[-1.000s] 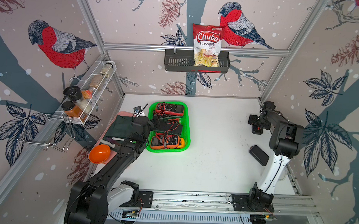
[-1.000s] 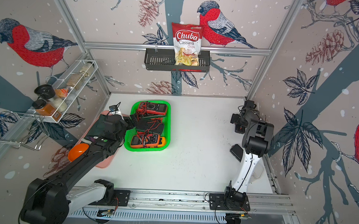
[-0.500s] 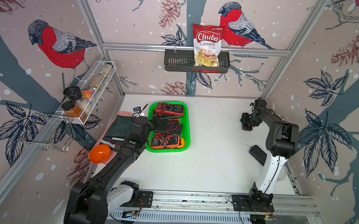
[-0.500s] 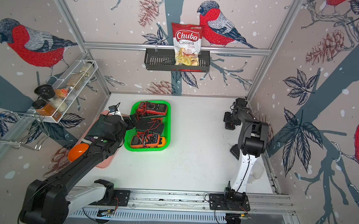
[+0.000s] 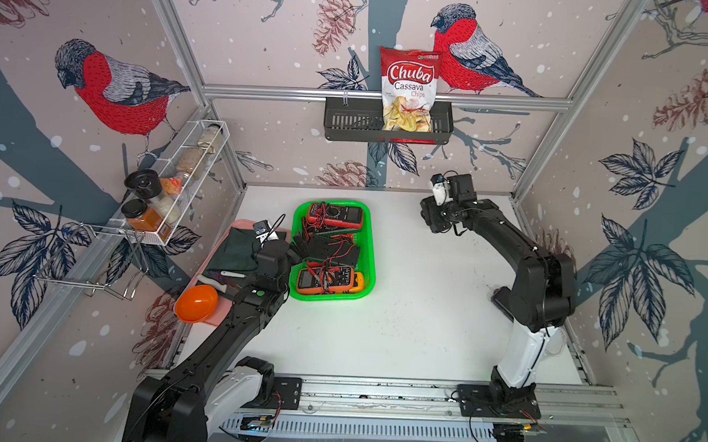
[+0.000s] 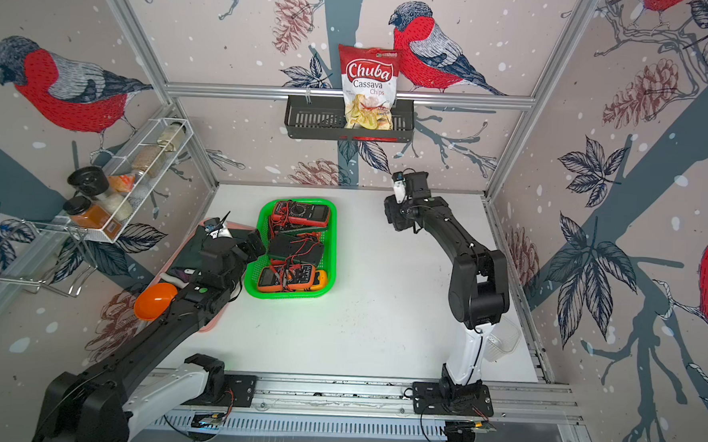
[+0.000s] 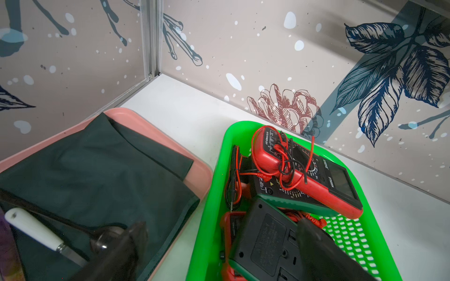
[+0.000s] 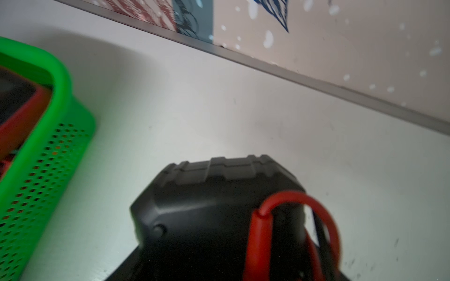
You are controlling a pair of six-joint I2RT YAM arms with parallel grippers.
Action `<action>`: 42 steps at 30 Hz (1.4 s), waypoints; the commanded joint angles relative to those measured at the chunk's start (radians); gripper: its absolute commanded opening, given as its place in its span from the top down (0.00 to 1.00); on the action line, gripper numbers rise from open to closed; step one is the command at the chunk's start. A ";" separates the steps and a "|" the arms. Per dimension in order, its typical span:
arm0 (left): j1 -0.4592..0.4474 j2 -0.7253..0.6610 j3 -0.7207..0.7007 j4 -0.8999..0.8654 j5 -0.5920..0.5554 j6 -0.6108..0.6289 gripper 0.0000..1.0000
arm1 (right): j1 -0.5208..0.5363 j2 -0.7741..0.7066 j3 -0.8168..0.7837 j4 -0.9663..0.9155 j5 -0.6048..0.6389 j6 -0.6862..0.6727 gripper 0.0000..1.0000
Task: Put the multimeter into the basket
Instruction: Pick up the multimeter from the center of the board, then place the multimeter in the basket.
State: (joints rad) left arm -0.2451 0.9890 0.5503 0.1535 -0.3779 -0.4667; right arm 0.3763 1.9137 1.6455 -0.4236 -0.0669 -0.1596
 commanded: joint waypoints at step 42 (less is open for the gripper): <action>0.001 -0.064 -0.062 0.080 -0.112 -0.059 0.02 | 0.566 0.496 0.619 -0.100 0.084 -0.391 0.51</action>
State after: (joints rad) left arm -0.2451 0.9283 0.4919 0.1970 -0.4747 -0.5198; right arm 0.9417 2.3959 2.2436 -0.5697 0.0269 -0.5316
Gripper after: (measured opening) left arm 0.981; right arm 0.728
